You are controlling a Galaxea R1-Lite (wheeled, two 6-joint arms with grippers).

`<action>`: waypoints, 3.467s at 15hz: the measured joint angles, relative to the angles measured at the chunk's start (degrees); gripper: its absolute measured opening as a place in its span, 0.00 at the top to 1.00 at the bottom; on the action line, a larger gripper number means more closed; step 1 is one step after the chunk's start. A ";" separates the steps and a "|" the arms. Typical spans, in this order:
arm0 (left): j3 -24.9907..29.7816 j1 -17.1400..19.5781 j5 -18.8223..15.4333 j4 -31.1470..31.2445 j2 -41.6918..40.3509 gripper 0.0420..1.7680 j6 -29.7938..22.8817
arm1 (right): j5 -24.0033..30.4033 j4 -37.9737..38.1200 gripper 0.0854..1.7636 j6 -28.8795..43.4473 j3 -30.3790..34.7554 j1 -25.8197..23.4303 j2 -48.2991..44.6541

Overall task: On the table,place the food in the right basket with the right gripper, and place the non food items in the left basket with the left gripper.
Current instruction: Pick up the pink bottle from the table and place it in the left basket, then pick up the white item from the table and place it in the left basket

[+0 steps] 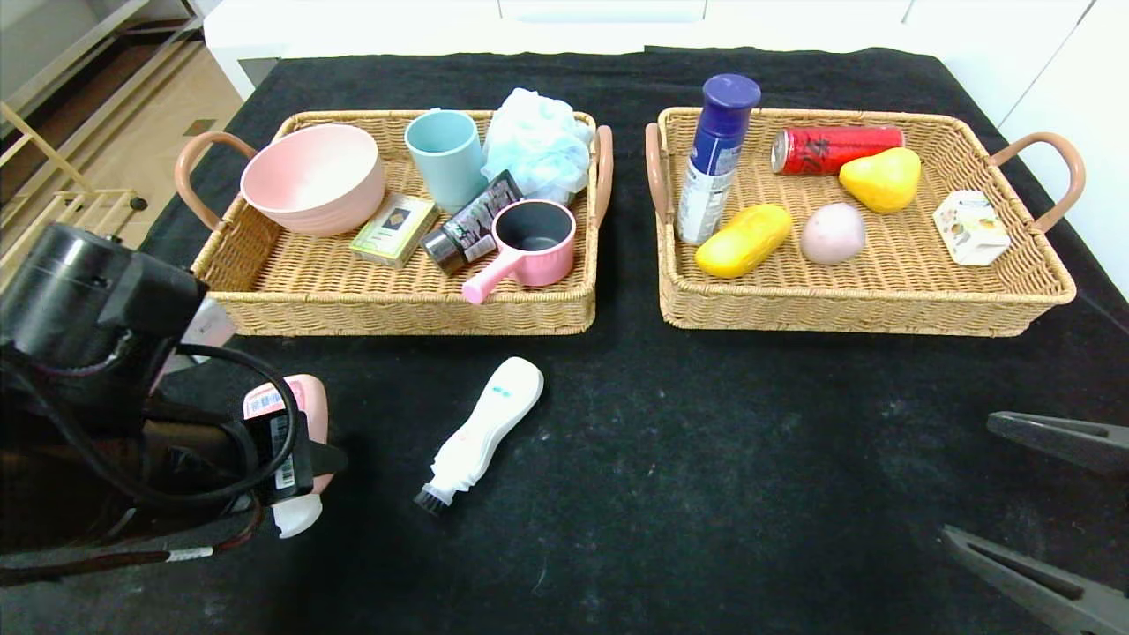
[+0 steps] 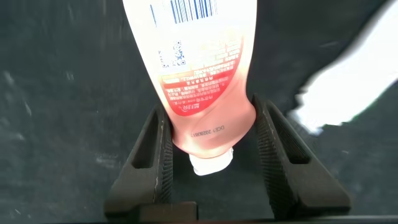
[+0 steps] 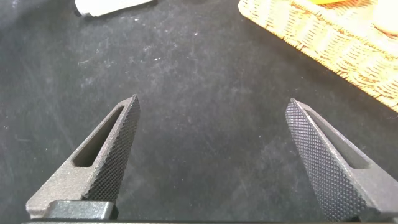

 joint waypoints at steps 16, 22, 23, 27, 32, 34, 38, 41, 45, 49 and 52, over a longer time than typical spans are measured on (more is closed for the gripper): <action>-29.66 3.36 -0.30 -0.59 12.51 0.53 9.36 | -0.01 -0.06 0.03 0.05 0.04 0.24 0.46; -34.93 5.78 -0.74 -5.51 19.15 0.53 10.12 | 0.00 -0.39 0.03 0.09 -0.02 0.20 1.07; -35.58 5.84 -0.77 -6.34 20.00 0.53 10.14 | -0.01 -0.39 0.03 0.06 -0.02 0.20 1.07; -37.85 5.95 -0.68 -6.80 22.32 0.53 10.50 | -0.01 -0.37 0.03 0.05 -0.09 0.06 1.07; -38.68 6.01 -0.39 -7.01 23.63 0.44 10.85 | -0.01 -0.37 0.03 0.06 -0.02 0.11 1.12; -38.71 5.95 -0.35 -7.78 23.80 0.35 10.78 | 0.00 -0.37 0.03 0.05 -0.02 0.02 1.10; -38.35 5.86 -0.26 -7.44 23.71 0.22 10.91 | -0.01 -0.35 0.03 0.05 0.00 0.17 1.05; -37.90 4.57 -0.44 -6.95 22.32 0.16 11.72 | 0.00 -0.33 0.03 0.05 0.00 0.17 1.07; -35.73 -1.08 -0.63 -4.24 18.63 0.11 16.53 | 0.00 -0.26 0.03 0.05 0.09 0.20 1.12; -32.28 -8.74 -0.59 0.69 15.10 0.08 20.33 | 0.00 -0.24 0.03 -0.06 0.30 0.30 1.23; -27.82 -12.50 -0.61 4.72 13.42 0.06 22.16 | -0.01 -0.26 0.03 -0.09 0.48 0.33 1.34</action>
